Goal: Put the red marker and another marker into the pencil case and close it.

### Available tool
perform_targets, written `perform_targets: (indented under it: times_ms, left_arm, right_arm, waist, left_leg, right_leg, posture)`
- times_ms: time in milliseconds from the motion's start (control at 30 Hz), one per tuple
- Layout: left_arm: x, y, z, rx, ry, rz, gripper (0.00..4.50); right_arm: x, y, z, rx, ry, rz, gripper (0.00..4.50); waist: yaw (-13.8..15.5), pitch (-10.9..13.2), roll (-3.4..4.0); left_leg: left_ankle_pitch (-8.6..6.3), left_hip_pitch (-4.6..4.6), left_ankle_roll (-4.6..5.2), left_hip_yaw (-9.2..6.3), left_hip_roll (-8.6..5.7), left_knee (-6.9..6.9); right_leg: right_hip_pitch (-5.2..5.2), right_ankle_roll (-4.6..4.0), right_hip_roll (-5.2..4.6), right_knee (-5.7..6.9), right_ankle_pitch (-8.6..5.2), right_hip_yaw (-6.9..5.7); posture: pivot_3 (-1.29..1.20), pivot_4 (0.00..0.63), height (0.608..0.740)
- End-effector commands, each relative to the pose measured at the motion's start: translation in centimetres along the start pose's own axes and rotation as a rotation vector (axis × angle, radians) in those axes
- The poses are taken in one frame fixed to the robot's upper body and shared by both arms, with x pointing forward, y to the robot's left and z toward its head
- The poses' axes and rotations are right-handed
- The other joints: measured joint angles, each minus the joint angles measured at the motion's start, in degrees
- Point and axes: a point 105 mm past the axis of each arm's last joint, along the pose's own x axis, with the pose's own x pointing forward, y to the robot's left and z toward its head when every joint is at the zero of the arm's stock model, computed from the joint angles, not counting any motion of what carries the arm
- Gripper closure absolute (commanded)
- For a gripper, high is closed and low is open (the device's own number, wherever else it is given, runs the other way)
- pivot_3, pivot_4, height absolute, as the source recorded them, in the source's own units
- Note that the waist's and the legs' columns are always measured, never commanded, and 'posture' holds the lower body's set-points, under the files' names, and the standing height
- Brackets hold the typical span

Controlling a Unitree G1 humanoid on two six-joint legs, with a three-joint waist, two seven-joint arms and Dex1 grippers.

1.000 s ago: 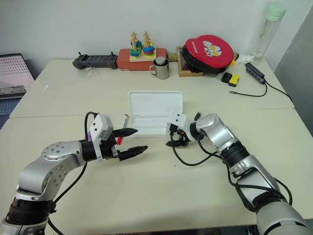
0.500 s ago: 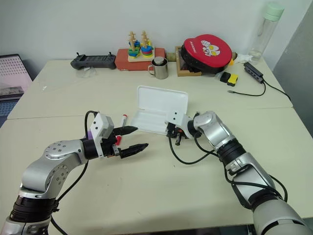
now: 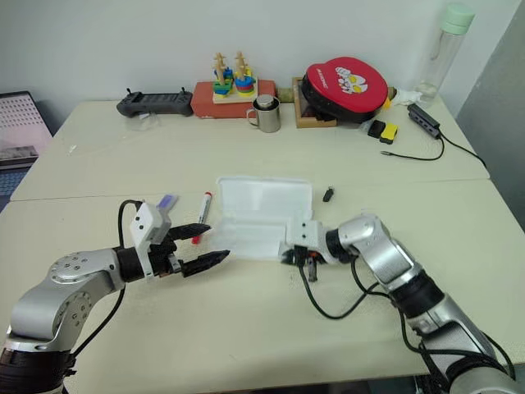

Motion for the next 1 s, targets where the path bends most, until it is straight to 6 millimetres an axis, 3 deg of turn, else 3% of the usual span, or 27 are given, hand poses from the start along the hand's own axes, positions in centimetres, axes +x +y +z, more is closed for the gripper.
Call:
perform_targets:
  times_ms: [33, 233, 400, 667, 1000]
  left_arm:
    - [-1.4, 0.8, 1.4, -0.013, -0.060, 0.072, 0.00]
    - [-3.6, 2.7, 0.6, -0.108, -0.094, 0.225, 0.00]
    - [-5.6, 4.1, -1.4, -0.163, -0.068, 0.344, 0.00]
    - [-4.9, 6.2, -3.3, -0.173, -0.041, 0.478, 0.00]
    - [-1.6, 5.6, -2.0, -0.169, -0.071, 0.398, 0.00]
  right_arm:
    - [0.3, 1.3, 0.5, -0.047, 0.019, 0.029, 4.50]
    - [0.3, 0.6, 1.1, -0.025, -0.014, -0.014, 3.41]
    - [-0.7, 0.2, 2.3, -0.008, -0.075, -0.023, 2.10]
    - [-2.8, -2.0, 5.0, 0.035, -0.212, -0.119, 0.03]
    - [-4.7, -3.7, 7.3, 0.037, -0.305, -0.223, 0.03]
  waist:
    - [0.13, -0.02, -0.02]
    - [0.12, -0.07, -0.08]
    - [0.42, -0.08, -0.09]
    - [0.65, -0.21, -0.31]
    - [0.47, -0.27, -0.39]
  left_leg:
    - [0.00, 0.02, 0.00, 0.01, 0.01, 0.00]
    - [0.00, 0.04, 0.00, 0.02, 0.02, 0.00]
    - [0.00, 0.04, 0.00, 0.02, 0.02, -0.01]
    - [0.00, 0.04, 0.00, 0.00, 0.00, 0.01]
    - [0.00, 0.04, 0.00, 0.01, 0.00, 0.01]
  right_leg:
    - [0.00, 0.00, 0.01, 0.01, 0.00, 0.01]
    - [0.00, -0.01, 0.02, 0.00, 0.01, 0.01]
    - [0.00, -0.01, 0.02, -0.02, 0.01, 0.00]
    - [0.04, -0.01, 0.02, -0.05, 0.07, -0.05]
    - [0.03, -0.02, 0.02, -0.04, 0.10, -0.06]
  posture:
    - [0.00, 0.150, 0.740]
    - [0.00, 0.150, 0.740]
    - [0.00, 0.150, 0.740]
    - [0.00, 0.150, 0.740]
    - [0.00, 0.150, 0.740]
